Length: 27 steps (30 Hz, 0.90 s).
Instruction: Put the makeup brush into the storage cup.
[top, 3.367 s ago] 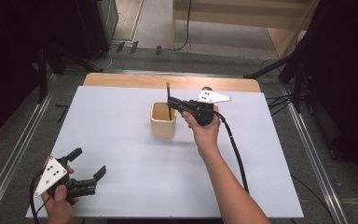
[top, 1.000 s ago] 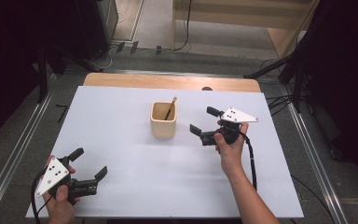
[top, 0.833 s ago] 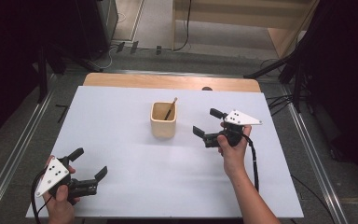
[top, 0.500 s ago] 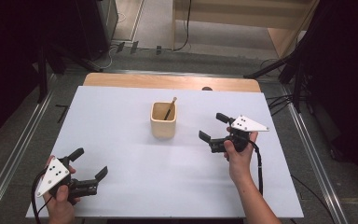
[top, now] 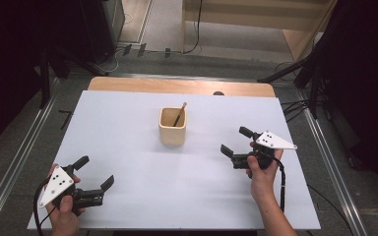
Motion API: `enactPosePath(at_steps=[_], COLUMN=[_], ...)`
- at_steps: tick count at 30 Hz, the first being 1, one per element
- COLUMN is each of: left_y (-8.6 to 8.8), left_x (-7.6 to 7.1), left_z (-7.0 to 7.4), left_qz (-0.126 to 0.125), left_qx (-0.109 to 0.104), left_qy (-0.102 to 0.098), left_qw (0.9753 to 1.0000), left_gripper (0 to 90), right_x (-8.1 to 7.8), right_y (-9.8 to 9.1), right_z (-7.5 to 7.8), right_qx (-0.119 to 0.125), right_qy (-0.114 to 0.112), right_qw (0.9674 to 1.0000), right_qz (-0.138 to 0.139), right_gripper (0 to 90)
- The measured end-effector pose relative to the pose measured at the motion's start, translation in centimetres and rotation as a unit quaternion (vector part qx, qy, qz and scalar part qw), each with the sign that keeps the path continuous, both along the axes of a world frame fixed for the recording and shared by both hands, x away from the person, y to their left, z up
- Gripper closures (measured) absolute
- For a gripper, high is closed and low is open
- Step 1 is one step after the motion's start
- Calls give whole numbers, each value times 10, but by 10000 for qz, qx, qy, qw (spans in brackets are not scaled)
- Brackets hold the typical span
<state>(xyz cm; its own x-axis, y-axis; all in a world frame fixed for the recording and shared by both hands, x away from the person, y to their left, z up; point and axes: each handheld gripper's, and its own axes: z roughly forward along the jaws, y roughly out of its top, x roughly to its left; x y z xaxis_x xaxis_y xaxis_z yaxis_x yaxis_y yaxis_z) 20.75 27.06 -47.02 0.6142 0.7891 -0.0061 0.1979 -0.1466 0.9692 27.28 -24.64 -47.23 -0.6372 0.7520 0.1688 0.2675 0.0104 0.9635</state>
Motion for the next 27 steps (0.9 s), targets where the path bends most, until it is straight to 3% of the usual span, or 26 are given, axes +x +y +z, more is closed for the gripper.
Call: enactPosePath(at_steps=[27], left_y=[1], left_x=[0], left_z=[0], left_qz=[39], left_qx=[5], left_qy=[15], left_qw=[10000], left_gripper=[0], right_x=[-34], right_y=[-36], right_z=[-14], right_qx=[-117], right_qy=[118], right_qw=[9991], right_qz=[-386], right_gripper=[0])
